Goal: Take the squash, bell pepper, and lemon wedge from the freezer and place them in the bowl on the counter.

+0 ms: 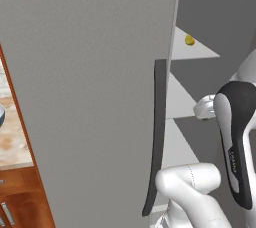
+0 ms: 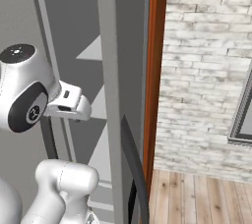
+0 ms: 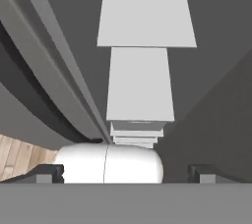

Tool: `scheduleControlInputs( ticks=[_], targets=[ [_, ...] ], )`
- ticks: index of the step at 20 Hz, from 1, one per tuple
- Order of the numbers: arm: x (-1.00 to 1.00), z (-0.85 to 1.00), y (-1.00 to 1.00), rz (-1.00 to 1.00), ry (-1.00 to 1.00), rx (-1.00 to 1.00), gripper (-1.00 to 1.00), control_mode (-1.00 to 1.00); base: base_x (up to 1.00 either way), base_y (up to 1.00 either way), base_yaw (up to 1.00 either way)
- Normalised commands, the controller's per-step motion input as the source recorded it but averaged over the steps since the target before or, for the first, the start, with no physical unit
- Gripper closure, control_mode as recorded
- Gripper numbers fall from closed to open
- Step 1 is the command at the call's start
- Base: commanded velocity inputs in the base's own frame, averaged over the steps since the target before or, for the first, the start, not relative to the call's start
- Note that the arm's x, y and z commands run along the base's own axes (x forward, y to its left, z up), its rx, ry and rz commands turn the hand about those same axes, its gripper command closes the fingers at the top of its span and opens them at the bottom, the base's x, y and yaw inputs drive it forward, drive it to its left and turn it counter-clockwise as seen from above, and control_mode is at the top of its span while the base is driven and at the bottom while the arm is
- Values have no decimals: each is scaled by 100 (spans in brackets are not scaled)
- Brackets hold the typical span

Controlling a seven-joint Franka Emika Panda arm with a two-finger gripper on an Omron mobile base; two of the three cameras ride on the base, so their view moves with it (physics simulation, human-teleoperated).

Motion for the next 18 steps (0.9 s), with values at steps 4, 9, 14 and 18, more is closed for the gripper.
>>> scheduleControlInputs(
  ticks=[4, 9, 14, 18],
  targets=[
    [43, 19, -41, -2, 0, 0, -100, -100, 0, 0, 0],
    [23, 10, -21, -5, -6, 0, -100, -100, 0, 0, 0],
    [2, 19, -1, -5, -24, 0, -100, -100, 0, 0, 0],
    [0, 23, -4, -6, -22, 0, -100, -100, 0, 0, 0]
  ],
)
